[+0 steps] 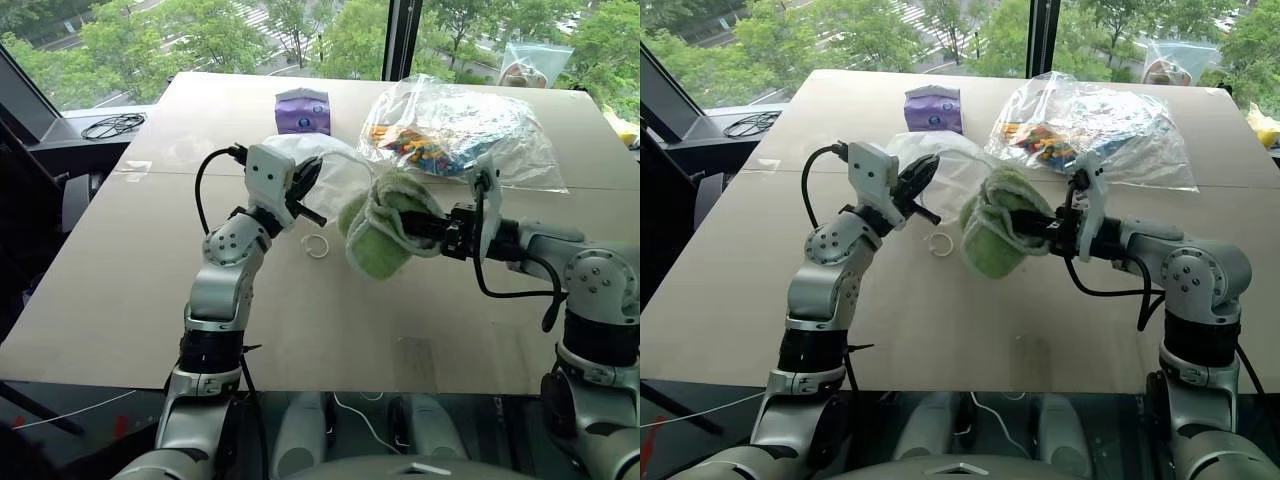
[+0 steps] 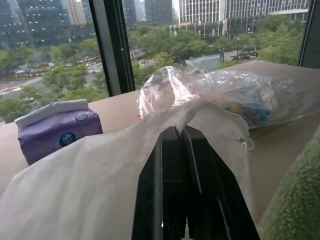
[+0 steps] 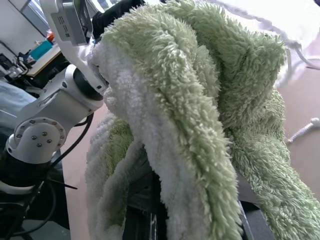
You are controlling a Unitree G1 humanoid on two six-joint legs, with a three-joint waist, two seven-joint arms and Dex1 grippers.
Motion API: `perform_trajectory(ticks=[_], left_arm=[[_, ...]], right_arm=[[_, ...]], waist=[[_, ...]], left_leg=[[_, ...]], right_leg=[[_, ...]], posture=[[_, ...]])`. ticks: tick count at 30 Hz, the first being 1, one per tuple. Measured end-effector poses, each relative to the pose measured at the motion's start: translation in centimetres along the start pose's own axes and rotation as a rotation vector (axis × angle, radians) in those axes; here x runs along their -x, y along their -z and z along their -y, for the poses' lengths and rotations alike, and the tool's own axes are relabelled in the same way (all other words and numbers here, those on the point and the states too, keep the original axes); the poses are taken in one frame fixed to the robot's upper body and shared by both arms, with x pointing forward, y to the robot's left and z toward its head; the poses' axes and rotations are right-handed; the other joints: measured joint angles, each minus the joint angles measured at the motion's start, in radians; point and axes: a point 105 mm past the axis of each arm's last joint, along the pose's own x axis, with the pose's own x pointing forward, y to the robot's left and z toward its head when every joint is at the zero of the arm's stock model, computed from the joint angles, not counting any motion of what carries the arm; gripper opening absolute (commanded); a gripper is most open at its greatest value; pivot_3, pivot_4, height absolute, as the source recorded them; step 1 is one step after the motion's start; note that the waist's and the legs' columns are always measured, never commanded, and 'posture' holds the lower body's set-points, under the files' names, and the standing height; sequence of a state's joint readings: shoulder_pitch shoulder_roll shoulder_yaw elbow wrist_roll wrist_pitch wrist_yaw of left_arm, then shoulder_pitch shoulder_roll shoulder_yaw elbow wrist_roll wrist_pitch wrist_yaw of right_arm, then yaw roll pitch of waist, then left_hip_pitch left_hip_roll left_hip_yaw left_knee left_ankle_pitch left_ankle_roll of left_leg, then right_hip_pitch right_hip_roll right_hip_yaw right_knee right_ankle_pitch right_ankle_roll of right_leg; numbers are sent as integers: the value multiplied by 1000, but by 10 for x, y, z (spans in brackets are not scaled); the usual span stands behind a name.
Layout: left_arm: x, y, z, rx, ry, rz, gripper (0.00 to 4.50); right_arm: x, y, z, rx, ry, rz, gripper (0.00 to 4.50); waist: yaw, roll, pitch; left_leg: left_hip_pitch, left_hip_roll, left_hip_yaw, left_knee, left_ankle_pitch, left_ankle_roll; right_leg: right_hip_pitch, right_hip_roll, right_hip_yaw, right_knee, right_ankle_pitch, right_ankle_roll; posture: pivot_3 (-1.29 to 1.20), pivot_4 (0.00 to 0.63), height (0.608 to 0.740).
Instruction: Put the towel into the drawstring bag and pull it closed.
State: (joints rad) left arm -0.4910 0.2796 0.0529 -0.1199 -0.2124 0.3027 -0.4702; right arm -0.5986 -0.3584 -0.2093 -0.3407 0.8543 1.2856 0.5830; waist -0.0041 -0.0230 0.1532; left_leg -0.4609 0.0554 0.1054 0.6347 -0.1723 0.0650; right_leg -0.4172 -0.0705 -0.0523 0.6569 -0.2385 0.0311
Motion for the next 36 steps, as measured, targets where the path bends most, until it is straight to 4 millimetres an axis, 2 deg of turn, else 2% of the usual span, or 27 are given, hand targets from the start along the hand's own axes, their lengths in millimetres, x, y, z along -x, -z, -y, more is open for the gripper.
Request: perform_trajectory(ticks=[8, 11, 19, 22, 25, 30, 33, 36], left_arm=[[6, -4, 1, 91, 62, 3, 0], [7, -4, 0, 150, 68, -1, 0], [7, -6, -3, 252, 60, -15, 0], [1, -20, -9, 372, 33, 27, 0], [-5, -35, -4, 475, 70, 56, 0], [-11, -42, -1, 552, 84, 52, 0], [-16, -54, -3, 596, 79, 75, 0], [-20, -59, -3, 648, 67, 86, 0]], right_arm=[[-7, -11, -10, 26, -55, 43, 19], [-10, -26, -14, 45, -66, 133, 19], [-17, -37, -9, 19, -22, 268, 19], [-18, -34, -4, -8, 14, 318, 19], [-25, -35, -2, -8, 52, 371, 19], [-37, -38, -2, 10, 114, 491, 19], [-49, -44, -8, 56, 149, 573, 19], [-64, -39, -14, 170, 192, 575, 19]], waist=[[-5, 0, 0], [-7, 1, 0], [-5, 1, 1], [-6, 1, 1], [-8, 1, 1], [-9, 1, 1], [-9, 2, 1], [-9, 2, 1]], left_leg=[[0, 0, -1, 1, 0, 0], [0, 0, -2, 1, 0, 0], [0, 0, -2, 1, 0, 0], [0, 0, -2, 2, 0, 0], [0, 0, -2, 2, 0, 0], [0, 1, -3, 2, 1, -1], [0, 1, -3, 2, 1, -1], [0, 1, -3, 2, 1, -1]], right_leg=[[1, 1, -2, 1, -1, -1], [1, 2, -2, 1, 0, 0], [1, 5, -2, 1, 0, 1], [1, 5, -2, 1, 0, 1], [1, 6, -2, 2, 0, 1], [1, 8, -2, 2, 0, 1], [1, 8, -2, 2, 0, 1], [1, 8, -2, 2, 0, 2]], posture=[[0, 150, 739], [0, 150, 739], [0, 150, 739], [0, 150, 739], [0, 150, 739], [0, 150, 739], [0, 150, 739], [0, 150, 739]])
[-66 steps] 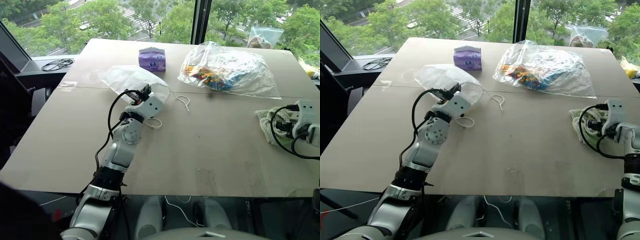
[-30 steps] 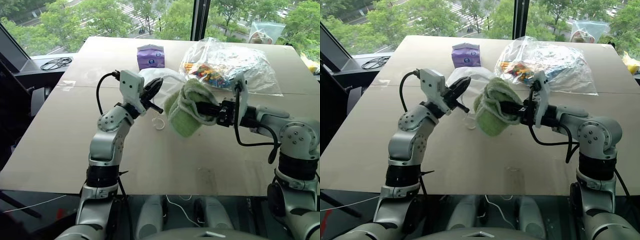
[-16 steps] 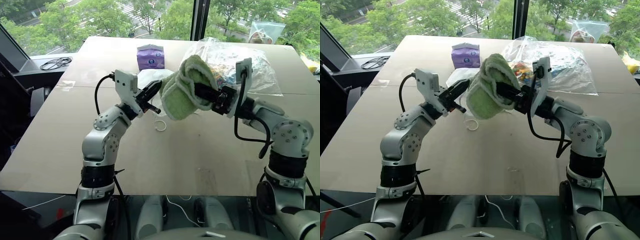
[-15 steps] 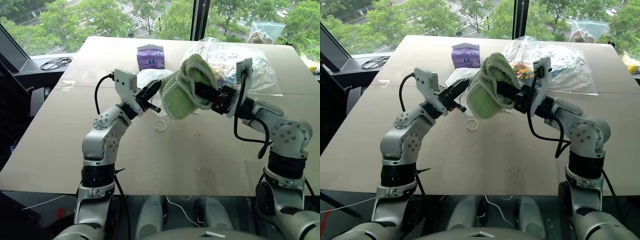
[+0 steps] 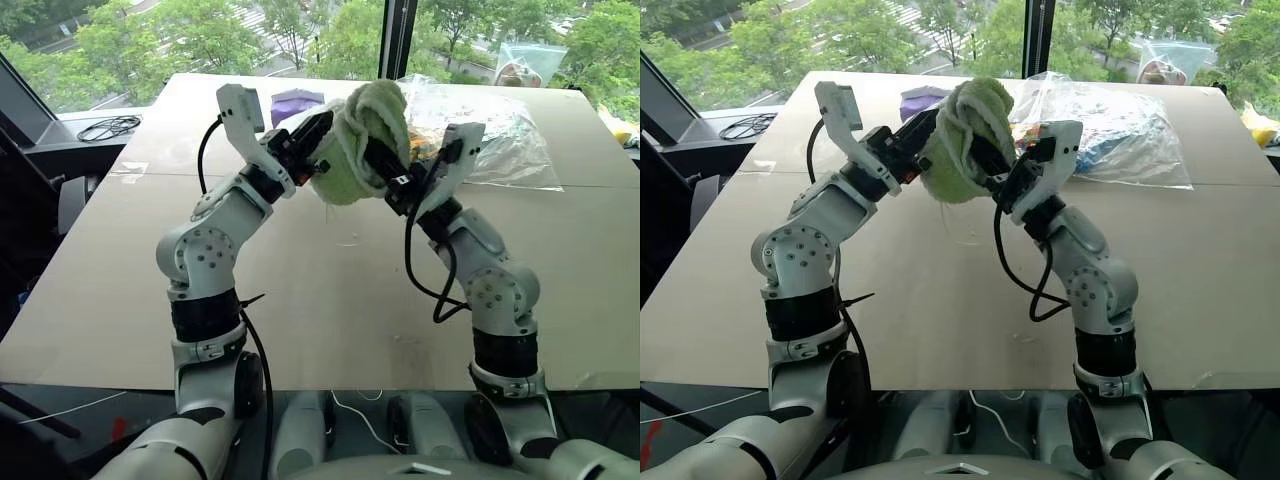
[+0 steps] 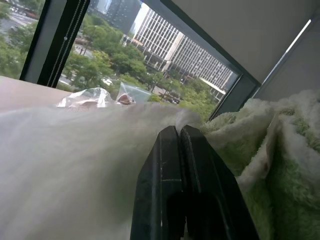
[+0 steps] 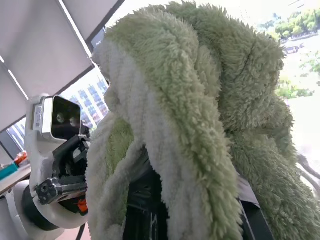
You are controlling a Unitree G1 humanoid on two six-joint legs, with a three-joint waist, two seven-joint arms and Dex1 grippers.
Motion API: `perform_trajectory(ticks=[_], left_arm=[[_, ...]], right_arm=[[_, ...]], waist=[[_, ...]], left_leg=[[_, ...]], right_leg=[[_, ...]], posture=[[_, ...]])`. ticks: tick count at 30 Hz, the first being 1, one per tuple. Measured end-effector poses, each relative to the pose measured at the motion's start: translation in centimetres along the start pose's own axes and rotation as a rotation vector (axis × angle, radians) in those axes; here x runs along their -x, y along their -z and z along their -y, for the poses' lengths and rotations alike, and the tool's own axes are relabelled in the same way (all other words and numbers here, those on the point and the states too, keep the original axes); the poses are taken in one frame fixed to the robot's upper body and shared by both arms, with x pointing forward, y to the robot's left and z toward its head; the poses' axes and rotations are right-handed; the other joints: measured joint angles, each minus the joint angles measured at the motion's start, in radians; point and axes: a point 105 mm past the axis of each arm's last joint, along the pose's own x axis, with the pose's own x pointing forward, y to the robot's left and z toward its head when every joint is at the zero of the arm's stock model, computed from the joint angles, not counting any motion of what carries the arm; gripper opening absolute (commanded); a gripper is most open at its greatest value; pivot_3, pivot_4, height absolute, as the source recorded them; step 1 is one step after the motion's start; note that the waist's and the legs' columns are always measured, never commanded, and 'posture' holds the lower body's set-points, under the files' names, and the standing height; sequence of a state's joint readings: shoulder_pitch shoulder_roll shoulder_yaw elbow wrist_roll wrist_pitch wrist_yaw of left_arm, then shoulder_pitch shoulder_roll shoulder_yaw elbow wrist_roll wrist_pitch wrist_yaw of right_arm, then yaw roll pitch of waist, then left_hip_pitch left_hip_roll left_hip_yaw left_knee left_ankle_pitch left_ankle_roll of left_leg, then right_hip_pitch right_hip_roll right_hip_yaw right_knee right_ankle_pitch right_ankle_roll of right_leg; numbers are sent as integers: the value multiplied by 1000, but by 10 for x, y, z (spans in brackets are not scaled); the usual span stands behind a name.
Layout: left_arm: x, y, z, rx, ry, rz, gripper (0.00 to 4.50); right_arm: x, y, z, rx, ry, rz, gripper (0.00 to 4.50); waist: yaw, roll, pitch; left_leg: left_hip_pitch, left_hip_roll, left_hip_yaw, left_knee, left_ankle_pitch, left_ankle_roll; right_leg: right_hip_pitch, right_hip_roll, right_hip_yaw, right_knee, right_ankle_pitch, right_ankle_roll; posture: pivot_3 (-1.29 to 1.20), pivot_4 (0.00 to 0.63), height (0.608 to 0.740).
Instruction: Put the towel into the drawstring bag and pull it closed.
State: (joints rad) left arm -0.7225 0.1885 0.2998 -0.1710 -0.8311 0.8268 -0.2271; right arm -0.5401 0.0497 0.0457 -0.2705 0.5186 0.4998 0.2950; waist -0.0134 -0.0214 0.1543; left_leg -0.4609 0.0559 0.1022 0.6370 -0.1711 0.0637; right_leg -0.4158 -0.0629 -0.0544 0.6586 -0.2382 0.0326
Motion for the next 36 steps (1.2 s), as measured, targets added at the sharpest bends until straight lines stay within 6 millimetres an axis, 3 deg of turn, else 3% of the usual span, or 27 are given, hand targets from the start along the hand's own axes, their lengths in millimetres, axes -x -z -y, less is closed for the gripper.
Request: perform_trajectory(ticks=[6, 14, 19, 22, 25, 31, 36], left_arm=[[-5, -3, -1, 71, -30, 11, 0], [0, 3, 1, 82, -12, -26, 0], [9, 18, 7, 56, 31, -93, 0], [13, 23, 11, 48, 59, -115, 0], [18, 31, 19, 31, 101, -155, 0], [23, 39, 29, 54, 160, -187, 0], [31, 54, 23, 89, 138, -225, 0]], right_arm=[[1, 41, 6, 423, -11, -99, 19], [11, 59, 19, 692, -105, -187, 19], [5, 60, 16, 869, -204, -227, 19], [2, 60, 16, 880, -215, -233, 19], [-4, 59, 13, 804, -188, -223, 19], [-22, 40, 16, 252, 54, -85, 19], [-15, 20, 37, -120, 168, 14, 19]], waist=[[0, 0, 0], [-2, 0, 1], [-1, 0, 1], [0, 0, 1], [0, 0, 1], [0, 0, 1], [3, 1, 1]], left_leg=[[0, -1, 0, 1, 0, -1], [0, 0, 0, 1, 3, -5], [0, 0, -1, 1, 4, -7], [0, 0, -1, 1, 4, -8], [0, 0, -1, 1, 4, -8], [0, 1, -4, 1, 4, -10], [0, -1, -4, 1, 0, -9]], right_leg=[[0, 0, 0, 0, 0, 0], [0, 0, 0, 0, 0, 0], [0, 0, 0, 1, 0, 0], [0, 0, 0, 1, 0, 0], [0, 0, 0, 1, 0, -1], [1, -1, -2, 3, 0, -1], [1, -6, -3, 2, -1, -3]], posture=[[0, 150, 739], [0, 150, 739], [0, 150, 739], [0, 150, 739], [0, 150, 739], [0, 150, 739], [0, 150, 739]])
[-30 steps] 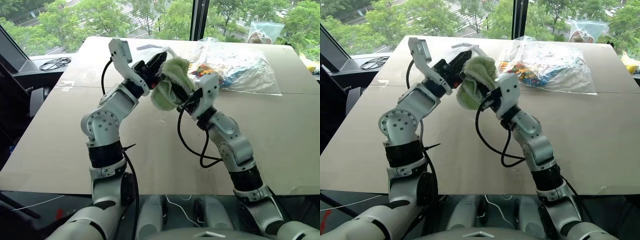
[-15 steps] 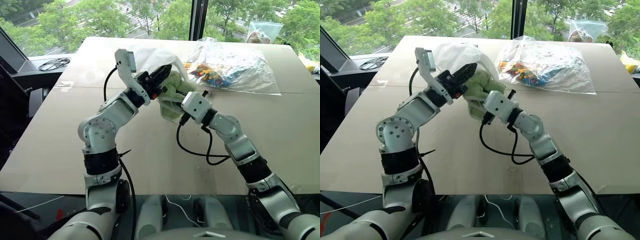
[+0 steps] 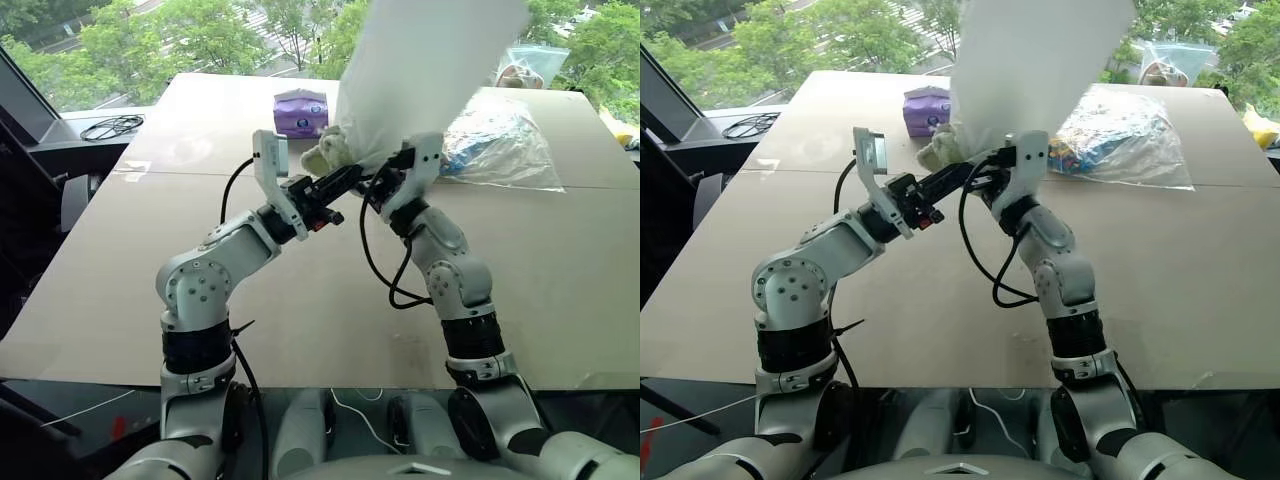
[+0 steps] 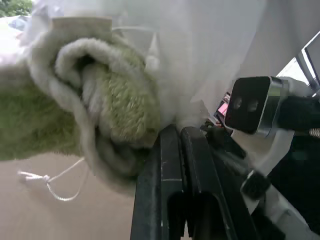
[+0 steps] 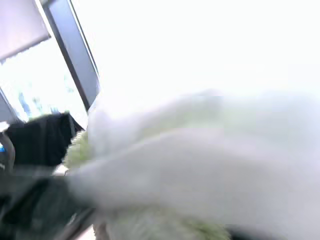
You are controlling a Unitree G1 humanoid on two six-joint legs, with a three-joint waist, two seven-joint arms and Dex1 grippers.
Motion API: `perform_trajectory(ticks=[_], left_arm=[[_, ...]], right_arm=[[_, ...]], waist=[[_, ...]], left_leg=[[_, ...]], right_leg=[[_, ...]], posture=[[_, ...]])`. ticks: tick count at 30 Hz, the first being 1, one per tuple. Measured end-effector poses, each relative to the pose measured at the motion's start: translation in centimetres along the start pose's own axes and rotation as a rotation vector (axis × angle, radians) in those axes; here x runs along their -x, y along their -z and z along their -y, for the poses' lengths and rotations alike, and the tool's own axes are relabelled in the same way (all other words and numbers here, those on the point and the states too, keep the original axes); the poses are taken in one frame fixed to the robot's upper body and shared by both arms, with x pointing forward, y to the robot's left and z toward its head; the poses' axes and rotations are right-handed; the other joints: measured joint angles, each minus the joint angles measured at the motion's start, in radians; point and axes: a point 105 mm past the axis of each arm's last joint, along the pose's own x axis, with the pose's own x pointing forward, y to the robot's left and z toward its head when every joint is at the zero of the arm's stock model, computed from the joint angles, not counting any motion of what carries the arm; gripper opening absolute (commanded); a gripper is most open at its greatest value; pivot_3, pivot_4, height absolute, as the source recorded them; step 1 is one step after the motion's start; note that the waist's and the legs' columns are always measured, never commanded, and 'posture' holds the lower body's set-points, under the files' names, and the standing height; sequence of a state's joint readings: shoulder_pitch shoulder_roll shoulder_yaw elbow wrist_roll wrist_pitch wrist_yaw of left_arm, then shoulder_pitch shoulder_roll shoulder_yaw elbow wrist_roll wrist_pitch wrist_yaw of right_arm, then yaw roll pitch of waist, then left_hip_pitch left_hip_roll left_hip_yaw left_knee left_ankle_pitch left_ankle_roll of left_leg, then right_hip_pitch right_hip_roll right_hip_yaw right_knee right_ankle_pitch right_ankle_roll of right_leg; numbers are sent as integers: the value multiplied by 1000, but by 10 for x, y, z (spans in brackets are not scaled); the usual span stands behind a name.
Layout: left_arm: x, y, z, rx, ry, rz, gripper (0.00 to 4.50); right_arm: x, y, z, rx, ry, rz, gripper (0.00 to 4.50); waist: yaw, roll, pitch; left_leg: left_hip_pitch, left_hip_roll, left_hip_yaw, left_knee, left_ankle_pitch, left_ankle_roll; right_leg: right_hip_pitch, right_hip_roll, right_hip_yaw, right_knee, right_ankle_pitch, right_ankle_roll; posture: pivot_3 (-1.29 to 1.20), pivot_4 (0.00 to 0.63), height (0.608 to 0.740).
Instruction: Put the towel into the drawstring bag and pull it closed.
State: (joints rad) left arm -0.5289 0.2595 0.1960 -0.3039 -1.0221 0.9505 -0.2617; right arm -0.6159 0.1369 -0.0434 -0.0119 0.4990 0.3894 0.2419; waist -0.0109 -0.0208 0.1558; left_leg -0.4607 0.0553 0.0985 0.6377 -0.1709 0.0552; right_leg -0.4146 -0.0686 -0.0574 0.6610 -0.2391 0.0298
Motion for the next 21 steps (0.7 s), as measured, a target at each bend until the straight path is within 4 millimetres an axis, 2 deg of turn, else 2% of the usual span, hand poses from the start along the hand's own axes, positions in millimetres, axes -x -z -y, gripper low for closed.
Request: perform_trajectory(ticks=[3, 5, 8, 13, 18, 21], left_arm=[[2, 0, -5, -12, -27, -3, 0], [1, -3, -10, -28, -54, 9, 0], [-3, -14, -16, -60, -90, 47, 0], [-7, -23, -16, -85, -94, 79, 0], [-4, -11, -9, -64, -43, 20, 0], [20, 5, 18, -67, 157, -117, 0]], right_arm=[[7, -28, 1, -127, -18, 104, 19], [8, -33, -7, -155, -56, 115, 19], [12, -22, -20, -168, -97, 69, 19], [20, -1, -23, -188, -80, -7, 19], [31, 8, -8, -178, 14, -33, 19], [38, 12, 5, -146, 74, -57, 19]], waist=[[-3, 0, 0], [-7, 1, 0], [-6, 1, 0], [-4, 1, 1], [-3, 1, 1], [-12, 2, 1]], left_leg=[[0, 0, 0, 0, 0, 0], [0, 0, 0, -1, 0, 0], [0, 1, -2, -2, 2, 3], [0, 0, 0, -2, 2, 3], [0, 0, -1, -2, 1, 3], [0, 1, -1, -3, 0, 0]], right_leg=[[0, -1, 0, 0, 0, 0], [-1, 0, 0, 0, 0, -1], [-1, 3, 0, 0, 0, 0], [-1, 4, 1, -1, 0, 1], [-1, 3, 0, -2, 0, 0], [-2, 0, 0, -1, -1, -1]], posture=[[0, 150, 739], [0, 150, 739], [0, 150, 739], [0, 150, 739], [0, 150, 739], [0, 150, 739]])
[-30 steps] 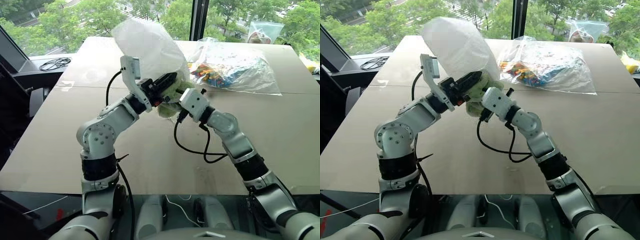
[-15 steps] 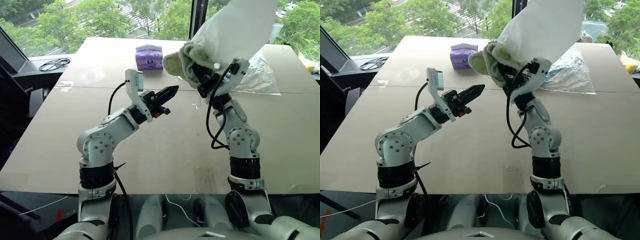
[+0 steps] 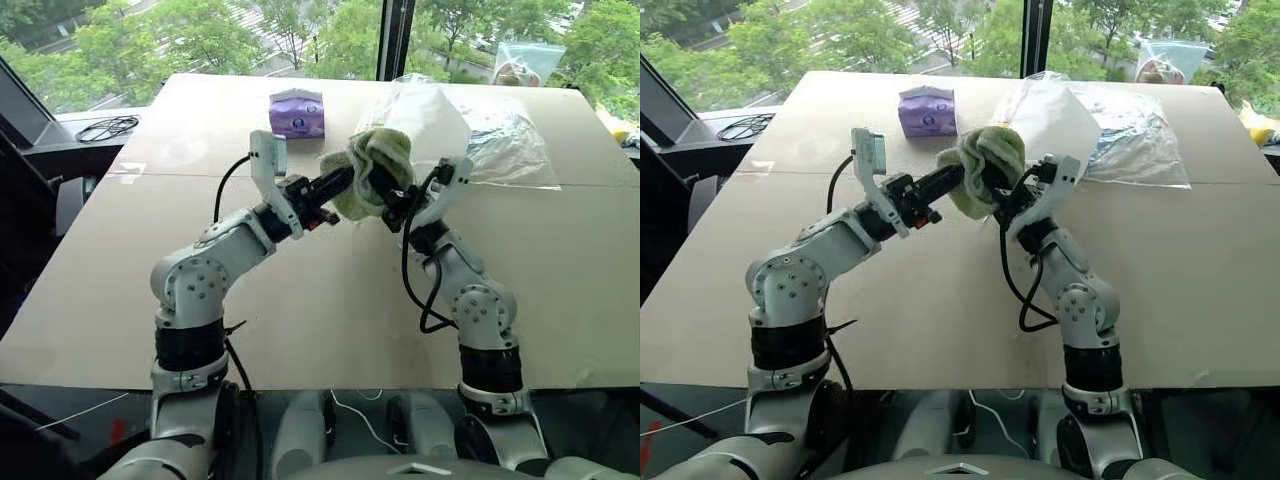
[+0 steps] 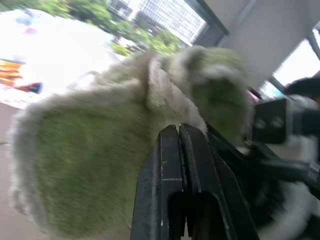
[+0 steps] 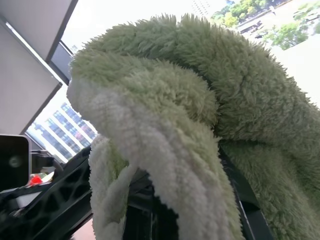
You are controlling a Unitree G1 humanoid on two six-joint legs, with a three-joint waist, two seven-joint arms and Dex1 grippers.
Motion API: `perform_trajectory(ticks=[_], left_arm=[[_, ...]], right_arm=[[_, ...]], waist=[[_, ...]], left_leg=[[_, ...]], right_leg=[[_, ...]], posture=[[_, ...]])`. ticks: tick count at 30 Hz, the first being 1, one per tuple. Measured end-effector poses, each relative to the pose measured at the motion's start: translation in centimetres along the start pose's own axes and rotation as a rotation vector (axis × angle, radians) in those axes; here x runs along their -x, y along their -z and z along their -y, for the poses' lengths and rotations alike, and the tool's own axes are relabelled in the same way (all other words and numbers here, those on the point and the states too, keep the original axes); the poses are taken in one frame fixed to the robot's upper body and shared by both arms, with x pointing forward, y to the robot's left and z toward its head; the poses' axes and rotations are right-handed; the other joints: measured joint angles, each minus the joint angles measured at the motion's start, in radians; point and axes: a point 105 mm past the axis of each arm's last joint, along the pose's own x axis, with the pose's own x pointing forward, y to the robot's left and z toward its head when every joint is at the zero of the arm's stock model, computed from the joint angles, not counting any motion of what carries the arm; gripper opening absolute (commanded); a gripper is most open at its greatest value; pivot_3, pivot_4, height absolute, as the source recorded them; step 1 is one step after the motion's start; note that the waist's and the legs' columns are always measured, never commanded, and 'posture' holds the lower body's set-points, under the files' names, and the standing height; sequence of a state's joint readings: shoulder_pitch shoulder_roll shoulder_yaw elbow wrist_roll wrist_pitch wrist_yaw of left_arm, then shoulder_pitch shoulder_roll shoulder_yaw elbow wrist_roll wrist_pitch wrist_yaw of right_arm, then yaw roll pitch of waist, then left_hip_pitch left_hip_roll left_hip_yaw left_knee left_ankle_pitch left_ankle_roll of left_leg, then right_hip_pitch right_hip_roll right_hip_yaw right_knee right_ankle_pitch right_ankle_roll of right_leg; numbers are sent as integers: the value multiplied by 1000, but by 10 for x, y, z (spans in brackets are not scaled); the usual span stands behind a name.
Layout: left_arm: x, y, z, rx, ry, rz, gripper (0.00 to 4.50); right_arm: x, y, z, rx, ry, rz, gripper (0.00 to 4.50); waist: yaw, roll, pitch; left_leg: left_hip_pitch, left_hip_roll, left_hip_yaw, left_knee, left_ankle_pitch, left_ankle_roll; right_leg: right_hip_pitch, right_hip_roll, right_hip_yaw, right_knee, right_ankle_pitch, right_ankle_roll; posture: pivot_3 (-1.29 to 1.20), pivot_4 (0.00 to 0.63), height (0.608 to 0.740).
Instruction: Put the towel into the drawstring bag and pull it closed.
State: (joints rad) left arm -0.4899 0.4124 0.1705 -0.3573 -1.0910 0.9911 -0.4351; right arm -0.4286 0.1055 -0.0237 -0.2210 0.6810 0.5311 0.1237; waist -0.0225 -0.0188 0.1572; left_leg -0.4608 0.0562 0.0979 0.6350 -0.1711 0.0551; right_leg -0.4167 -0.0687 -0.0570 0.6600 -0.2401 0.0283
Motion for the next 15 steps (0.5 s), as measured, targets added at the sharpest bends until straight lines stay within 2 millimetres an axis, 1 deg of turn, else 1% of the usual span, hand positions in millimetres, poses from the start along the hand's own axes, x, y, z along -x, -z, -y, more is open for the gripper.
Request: perform_trajectory(ticks=[1, 3, 5, 7, 10, 11, 13, 14, 15], left_arm=[[6, -2, 9, -9, 62, -17, 0], [14, -10, 13, -26, 110, -12, 0], [25, -21, 10, -33, 127, -1, 0], [37, -31, 6, -27, 140, 11, 0], [47, -40, 5, -32, 161, 22, 859], [48, -42, 4, -36, 164, 25, 1369], [47, -46, 0, -46, 152, 35, 2098], [42, -48, -4, -64, 137, 41, 2601], [38, -52, -9, -86, 113, 49, 2601]], right_arm=[[3, -2, 7, 16, 28, 2, 19], [5, -2, 12, 33, 44, -5, 19], [11, 3, 19, 48, 64, -25, 19], [22, 8, 28, 70, 94, -53, 19], [38, 11, 38, 105, 127, -82, 0], [43, 11, 40, 115, 129, -91, 0], [54, 8, 41, 132, 128, -102, 0], [62, 6, 42, 141, 117, -111, 0], [70, 6, 41, 150, 101, -134, 0]], waist=[[0, 1, 1], [2, 2, 1], [3, 3, 2], [5, 4, 2], [9, 4, 3], [10, 4, 3], [10, 4, 3], [14, 4, 4], [17, 4, 4]], left_leg=[[0, 0, -1, 0, 0, 0], [0, 0, -1, 0, 0, 0], [0, 0, -2, -1, 0, 0], [0, 0, -2, -1, 0, 0], [0, -1, -1, -1, 0, 0], [0, -1, 0, -1, 0, 0], [0, -2, 0, -1, 0, 0], [0, -2, -1, -1, 0, 0], [-1, -2, -1, -1, 0, 0]], right_leg=[[0, 0, -1, 0, 0, -1], [0, 0, -1, 0, -1, -1], [0, 0, -2, 0, -1, -1], [0, 0, -2, 0, -1, -1], [0, -2, -1, -3, -1, -1], [0, -2, -1, -4, -1, -1], [1, -2, -1, -4, -1, -1], [1, -2, -1, -4, -1, -1], [1, -3, -1, -5, -1, -1]], posture=[[0, 150, 739], [0, 150, 739], [0, 150, 739], [0, 150, 739], [0, 150, 739], [0, 150, 739], [0, 150, 739], [0, 150, 739], [0, 150, 739]])
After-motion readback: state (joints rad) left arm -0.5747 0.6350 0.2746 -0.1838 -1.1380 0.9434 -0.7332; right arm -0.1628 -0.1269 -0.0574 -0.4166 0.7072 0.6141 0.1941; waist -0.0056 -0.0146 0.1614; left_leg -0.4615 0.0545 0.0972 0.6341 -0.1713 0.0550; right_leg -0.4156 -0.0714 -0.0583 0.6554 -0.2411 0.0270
